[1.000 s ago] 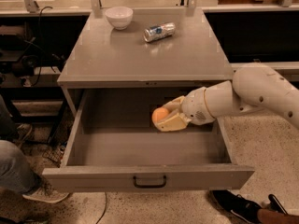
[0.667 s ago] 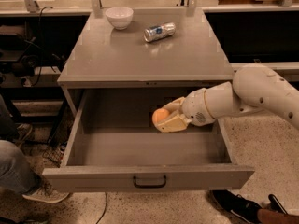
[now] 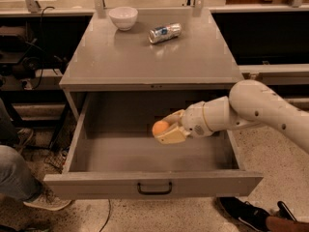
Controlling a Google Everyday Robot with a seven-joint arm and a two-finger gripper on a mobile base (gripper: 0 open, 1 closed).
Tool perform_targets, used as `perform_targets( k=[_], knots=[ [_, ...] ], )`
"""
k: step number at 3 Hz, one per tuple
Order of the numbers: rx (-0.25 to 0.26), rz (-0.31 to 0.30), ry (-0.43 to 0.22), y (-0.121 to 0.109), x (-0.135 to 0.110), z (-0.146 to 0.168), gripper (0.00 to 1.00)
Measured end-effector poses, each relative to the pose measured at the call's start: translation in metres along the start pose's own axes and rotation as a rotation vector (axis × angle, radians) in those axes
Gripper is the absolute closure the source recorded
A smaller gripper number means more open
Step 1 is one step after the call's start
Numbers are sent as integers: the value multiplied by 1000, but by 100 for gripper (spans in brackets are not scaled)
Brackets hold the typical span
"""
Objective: Place orange into top drawer
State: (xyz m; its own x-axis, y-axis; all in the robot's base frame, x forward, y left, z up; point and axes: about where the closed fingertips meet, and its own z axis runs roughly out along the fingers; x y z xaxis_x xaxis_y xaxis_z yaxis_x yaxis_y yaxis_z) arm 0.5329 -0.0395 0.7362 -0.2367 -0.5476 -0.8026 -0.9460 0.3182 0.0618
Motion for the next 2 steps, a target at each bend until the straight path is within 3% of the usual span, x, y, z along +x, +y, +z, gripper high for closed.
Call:
perform_targets(
  k=[2],
  knots=[
    [17, 4, -55, -16, 16, 54, 100]
  ],
)
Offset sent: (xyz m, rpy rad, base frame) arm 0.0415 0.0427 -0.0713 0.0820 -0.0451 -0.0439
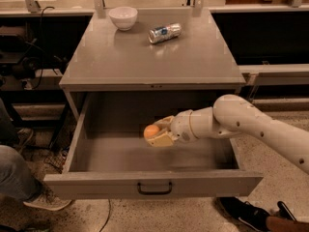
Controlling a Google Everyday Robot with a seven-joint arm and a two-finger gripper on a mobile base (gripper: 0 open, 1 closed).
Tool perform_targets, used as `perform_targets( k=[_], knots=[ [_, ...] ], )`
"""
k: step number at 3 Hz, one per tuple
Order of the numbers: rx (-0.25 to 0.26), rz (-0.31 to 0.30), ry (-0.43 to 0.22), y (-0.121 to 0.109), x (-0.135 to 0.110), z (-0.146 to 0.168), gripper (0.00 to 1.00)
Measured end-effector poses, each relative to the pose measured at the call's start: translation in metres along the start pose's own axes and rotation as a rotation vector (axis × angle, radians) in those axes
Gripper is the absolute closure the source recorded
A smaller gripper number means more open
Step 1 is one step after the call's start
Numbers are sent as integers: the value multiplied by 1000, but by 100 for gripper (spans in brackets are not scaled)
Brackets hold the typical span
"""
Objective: Place orange into top drawer
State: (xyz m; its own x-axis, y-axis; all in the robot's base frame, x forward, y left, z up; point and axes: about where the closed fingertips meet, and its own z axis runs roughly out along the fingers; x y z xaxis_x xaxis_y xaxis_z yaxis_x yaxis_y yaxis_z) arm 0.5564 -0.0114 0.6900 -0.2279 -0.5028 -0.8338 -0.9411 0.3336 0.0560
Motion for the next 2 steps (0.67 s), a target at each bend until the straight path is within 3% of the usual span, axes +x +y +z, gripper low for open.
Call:
perform_targets(
  k=[2],
  knots=[
    [-9, 31, -14, -10, 13, 52, 100]
  ],
)
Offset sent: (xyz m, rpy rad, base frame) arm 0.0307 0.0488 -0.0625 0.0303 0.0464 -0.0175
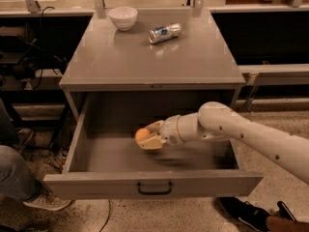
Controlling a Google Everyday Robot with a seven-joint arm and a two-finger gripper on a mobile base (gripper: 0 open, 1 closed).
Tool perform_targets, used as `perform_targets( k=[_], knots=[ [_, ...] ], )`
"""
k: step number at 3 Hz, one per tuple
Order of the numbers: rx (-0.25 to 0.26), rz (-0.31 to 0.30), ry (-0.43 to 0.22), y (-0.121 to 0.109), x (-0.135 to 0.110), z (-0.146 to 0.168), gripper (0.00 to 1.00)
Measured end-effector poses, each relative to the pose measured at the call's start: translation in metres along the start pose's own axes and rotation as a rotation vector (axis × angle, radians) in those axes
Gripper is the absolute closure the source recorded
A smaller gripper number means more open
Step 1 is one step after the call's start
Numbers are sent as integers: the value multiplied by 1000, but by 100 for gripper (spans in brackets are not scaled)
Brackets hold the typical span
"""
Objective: Place orange into top drawer
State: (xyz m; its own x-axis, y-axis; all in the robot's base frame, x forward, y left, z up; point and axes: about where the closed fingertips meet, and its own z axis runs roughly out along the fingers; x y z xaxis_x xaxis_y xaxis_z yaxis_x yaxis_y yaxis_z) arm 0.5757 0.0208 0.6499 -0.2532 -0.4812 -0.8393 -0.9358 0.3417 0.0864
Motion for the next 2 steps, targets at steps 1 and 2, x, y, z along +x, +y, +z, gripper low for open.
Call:
perform_targets(
  k=[1, 2],
  knots=[
    [-13, 6, 15, -1, 4, 21, 100],
    [-27, 11, 24, -3, 5, 36, 82]
  ],
)
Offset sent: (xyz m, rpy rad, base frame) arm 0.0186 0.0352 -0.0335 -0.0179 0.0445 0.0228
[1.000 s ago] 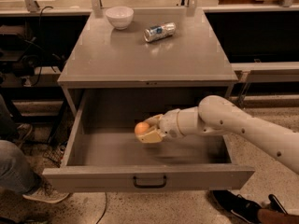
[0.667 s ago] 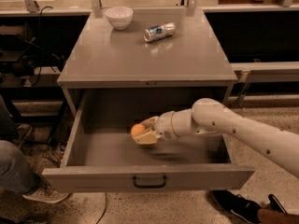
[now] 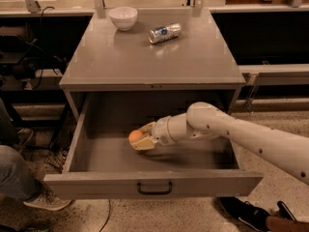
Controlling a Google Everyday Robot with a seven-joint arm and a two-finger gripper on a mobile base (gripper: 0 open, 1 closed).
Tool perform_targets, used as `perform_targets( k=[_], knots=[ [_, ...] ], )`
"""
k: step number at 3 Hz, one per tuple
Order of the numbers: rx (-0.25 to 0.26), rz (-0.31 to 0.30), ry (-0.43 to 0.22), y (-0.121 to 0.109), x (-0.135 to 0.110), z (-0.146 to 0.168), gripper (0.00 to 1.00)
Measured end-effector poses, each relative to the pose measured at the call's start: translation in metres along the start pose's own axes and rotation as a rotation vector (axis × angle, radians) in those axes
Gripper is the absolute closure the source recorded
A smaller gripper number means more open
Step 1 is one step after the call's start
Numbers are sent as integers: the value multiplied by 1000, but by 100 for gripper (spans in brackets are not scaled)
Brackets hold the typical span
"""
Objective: Place orange into top drawer
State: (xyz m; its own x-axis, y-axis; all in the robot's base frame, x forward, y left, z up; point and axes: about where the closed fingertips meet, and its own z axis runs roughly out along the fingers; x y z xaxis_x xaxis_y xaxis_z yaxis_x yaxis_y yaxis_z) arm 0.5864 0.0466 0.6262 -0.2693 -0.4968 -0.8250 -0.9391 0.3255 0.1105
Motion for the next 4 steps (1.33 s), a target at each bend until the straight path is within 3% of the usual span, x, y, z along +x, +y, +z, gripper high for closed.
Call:
perform_targets(
  k=[1, 3, 4],
  knots=[
    [-17, 0, 6, -1, -1, 10, 51],
    [-23, -3, 3, -3, -2, 8, 5],
    [-11, -1, -14, -5, -3, -4, 0]
  ],
)
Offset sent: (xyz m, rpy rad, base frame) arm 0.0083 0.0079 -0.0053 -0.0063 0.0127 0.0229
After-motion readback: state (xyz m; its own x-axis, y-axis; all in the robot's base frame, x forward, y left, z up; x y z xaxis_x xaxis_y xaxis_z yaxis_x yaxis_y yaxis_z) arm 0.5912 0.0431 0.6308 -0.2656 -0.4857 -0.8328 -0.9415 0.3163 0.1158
